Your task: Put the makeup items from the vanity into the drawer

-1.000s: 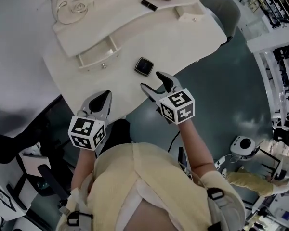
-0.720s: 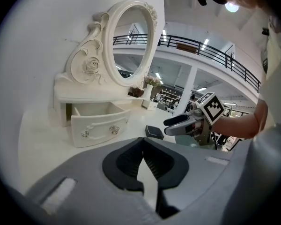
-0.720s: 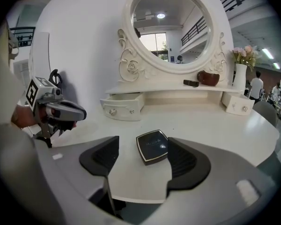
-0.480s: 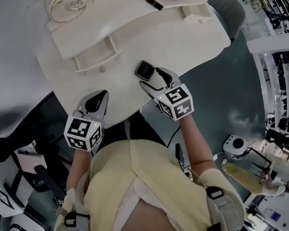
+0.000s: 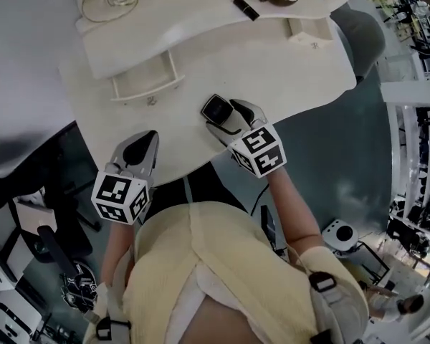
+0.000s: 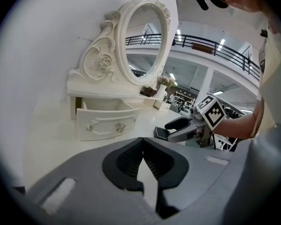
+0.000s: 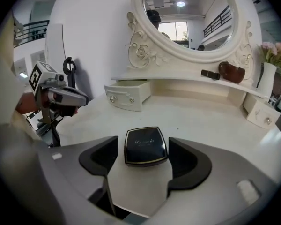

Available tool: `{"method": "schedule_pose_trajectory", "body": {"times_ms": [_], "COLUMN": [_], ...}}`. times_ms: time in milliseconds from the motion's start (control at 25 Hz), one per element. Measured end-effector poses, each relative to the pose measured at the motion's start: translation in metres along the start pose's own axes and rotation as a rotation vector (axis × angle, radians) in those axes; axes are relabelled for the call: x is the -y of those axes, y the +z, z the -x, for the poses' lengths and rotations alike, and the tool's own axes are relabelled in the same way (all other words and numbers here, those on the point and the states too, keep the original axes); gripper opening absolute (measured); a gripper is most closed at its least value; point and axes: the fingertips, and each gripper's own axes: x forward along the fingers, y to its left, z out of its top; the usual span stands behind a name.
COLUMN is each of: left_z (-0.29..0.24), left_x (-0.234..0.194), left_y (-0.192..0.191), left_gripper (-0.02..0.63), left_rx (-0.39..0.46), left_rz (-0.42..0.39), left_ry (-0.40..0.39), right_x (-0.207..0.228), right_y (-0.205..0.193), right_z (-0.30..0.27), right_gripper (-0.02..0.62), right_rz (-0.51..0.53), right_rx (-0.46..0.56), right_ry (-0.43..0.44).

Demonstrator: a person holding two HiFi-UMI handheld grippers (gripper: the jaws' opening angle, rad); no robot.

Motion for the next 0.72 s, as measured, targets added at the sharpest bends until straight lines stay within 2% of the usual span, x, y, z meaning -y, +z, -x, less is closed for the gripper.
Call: {"method": "schedule_pose_trajectory", "body": {"times_ms": [360, 560, 720], "left_z": [-0.004, -0.004, -0.006], "left_x": [0.002, 0.002, -0.001], "left_y": [-0.004, -0.002, -0.004], "left_gripper": [0.002, 0.002, 0.002], "left_rx": [0.009, 0.031, 0.024], "left_rz": [0.041, 0.067, 0.069], "left_ry": [0.107, 0.161, 0.173], "right_x": [0.0, -0.001, 0.001], "right_y": [-0.004, -0.007, -0.008], "right_z": [-0.014, -0.017, -0.02], "right_gripper": [0.316, 0.316, 0.324], "right_rz": [0.064, 0.123, 0.143], "right_rx": [-0.033, -0.037, -0.03], "right_ry": [0.08, 0.085, 0.085]}}
